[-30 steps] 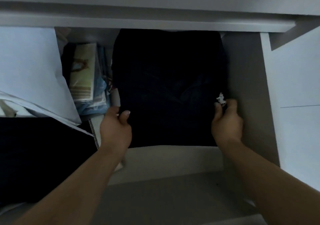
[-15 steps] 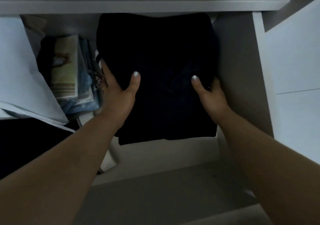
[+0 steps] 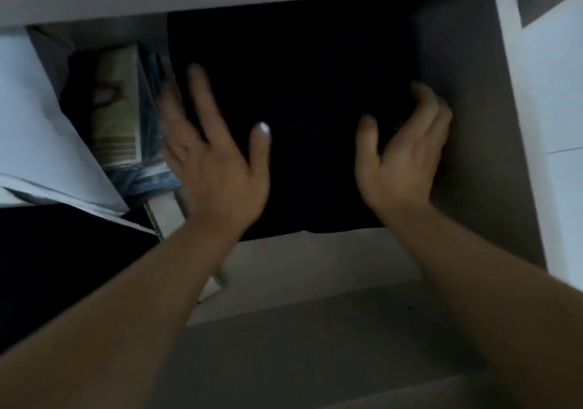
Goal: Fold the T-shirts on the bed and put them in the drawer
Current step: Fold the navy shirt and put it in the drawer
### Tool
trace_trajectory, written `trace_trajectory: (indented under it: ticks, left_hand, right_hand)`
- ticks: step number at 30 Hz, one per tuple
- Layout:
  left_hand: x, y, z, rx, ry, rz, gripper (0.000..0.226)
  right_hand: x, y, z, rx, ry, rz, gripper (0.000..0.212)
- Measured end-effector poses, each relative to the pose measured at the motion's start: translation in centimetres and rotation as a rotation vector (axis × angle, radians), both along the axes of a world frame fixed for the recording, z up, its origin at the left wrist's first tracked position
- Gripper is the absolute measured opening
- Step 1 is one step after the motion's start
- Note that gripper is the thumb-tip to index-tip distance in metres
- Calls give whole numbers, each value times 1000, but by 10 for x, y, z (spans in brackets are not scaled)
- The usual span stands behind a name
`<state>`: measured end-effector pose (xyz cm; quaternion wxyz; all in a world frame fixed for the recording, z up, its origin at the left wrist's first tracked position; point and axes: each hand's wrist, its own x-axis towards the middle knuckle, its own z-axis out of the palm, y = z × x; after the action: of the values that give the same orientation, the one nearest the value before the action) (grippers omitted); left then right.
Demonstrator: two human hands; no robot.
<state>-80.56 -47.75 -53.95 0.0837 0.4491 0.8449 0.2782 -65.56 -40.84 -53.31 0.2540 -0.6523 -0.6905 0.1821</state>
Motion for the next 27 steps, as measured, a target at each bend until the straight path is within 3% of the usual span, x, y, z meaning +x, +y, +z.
trace_trajectory:
  ticks: [2,4,6,11,15,17,23,27]
  left_hand:
    - [9,-5,-1,-45,190,-240,79]
    - [5,-2,-13,-231,145,-345,91]
    - [-1,-1,-30,-381,90,-352,102]
    - [-8,12,-28,-510,34,-359,109]
    - [-24,-12,11,-631,-4,-471,98]
    - [-35,-48,44,-644,-51,-497,88]
    - [-65,-196,140,-557,-103,-189,69]
    - [-51,-250,143,-580,6,35,57]
  right_hand:
    - [-8,-12,2,82,-138,263,74]
    - [-7,-3,-9,-122,-268,388,83]
    - [-1,9,-28,-255,-373,428,85]
    - [-4,25,-27,-382,-434,471,85]
    - [8,16,15,-558,-490,519,83]
    - [21,-8,50,-621,-401,514,81]
    - [67,-125,136,-511,-179,499,61]
    - [63,-156,132,-257,-300,499,41]
